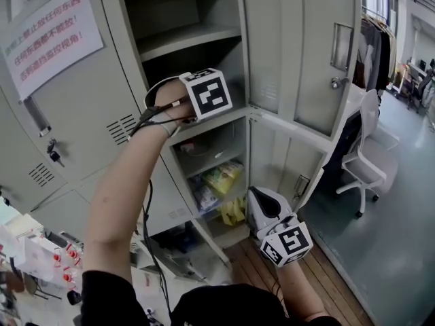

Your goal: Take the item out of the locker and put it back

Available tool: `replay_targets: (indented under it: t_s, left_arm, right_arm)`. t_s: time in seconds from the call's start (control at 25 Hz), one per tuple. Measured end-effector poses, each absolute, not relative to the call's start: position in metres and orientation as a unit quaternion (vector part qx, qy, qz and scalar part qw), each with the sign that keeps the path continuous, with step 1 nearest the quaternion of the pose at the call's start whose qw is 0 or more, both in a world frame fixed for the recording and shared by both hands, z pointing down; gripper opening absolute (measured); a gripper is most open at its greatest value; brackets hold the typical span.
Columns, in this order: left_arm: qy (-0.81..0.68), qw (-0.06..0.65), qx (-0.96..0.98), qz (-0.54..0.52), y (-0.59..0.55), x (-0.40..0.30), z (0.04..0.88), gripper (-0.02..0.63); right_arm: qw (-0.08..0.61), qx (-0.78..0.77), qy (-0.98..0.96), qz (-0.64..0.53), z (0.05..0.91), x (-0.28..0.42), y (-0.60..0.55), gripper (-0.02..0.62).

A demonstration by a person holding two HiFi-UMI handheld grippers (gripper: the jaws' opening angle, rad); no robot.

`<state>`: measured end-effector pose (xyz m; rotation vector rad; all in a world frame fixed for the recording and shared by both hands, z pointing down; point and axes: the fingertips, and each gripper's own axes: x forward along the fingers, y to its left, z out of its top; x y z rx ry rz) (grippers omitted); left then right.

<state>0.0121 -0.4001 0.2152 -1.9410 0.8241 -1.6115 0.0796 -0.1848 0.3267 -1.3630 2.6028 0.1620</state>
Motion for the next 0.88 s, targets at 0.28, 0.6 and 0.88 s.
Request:
replay_targets:
  t_s: [0.28,0.6,0.88]
  left_arm:
    - [0.262,0.268,-0.744,-0.553,-0.349,0.031,0.219,0.005]
    - [0.24,0.287,-0.763,-0.527,-0.295,0.029,0.232,0.006]
    - [0.226,0.302,-0.771,-0.513,-0.255,0.022,0.259,0.006]
  right_arm:
    - [0.098,-0.454,0.884,0.055,0.326,0.067,-0.177,-0.002]
    - [0.098,-0.448,0.887,0.048,0.328,0.053,-0.174,-0.002]
    - [0.099,-0.446,0.889,0.044,0.329,0.041,-0.173,-0.001]
